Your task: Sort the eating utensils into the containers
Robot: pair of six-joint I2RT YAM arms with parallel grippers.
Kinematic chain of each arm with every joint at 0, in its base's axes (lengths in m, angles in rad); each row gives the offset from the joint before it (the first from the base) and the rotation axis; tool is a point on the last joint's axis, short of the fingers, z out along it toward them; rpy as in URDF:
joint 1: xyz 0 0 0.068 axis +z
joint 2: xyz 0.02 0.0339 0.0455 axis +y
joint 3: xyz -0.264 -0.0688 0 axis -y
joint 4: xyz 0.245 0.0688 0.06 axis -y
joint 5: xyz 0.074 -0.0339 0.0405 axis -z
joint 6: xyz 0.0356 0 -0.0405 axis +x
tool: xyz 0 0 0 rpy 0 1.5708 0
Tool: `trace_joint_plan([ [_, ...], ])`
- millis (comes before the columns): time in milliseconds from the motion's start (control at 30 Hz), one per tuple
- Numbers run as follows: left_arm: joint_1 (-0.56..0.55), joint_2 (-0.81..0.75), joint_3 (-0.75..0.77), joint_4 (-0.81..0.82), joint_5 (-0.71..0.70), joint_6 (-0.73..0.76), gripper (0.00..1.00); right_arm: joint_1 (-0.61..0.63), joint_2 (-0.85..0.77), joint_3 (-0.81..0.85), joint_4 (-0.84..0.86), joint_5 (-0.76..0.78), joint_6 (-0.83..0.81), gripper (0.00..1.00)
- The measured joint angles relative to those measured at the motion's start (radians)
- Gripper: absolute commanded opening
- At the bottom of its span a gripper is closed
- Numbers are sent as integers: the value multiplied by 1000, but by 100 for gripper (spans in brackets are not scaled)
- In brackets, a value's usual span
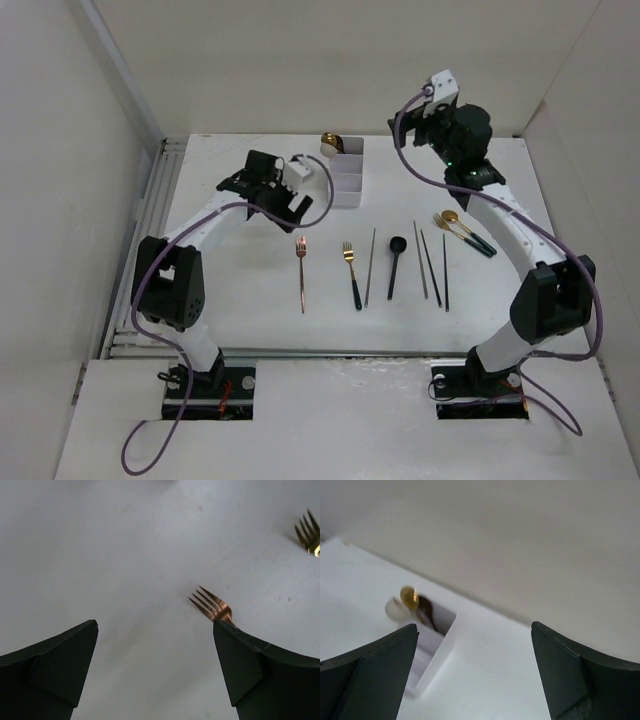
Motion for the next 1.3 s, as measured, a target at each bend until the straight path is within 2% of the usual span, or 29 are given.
trace_joint_plan([
  [100,-49,21,-2,-135,-22,75,100,72,20,-55,-68,130,-14,100],
  [233,-73,2,-16,-195,7,92,100,182,33,-105,-148,326,-19,100],
  [367,-72,-15,-59,-204,63,12,79,257,22,-111,-190,422,-10,100],
  [400,-72,-13,-68,-210,72,-11,69,264,8,-121,-195,435,-1,100],
  [433,-72,-10,-76,-217,80,-36,66,268,-11,-135,-198,446,9,100],
  [667,-106,35,-100,-265,85,-100,69,322,-145,-234,-217,530,51,100],
  [833,-142,35,-106,-272,56,-138,79,391,-186,-290,-225,566,90,100],
  [1100,-175,96,-117,-247,-51,-210,78,406,-228,-363,-248,614,148,100],
  [1300,-192,122,-130,-214,-122,-236,67,409,-293,-405,-265,641,167,100],
])
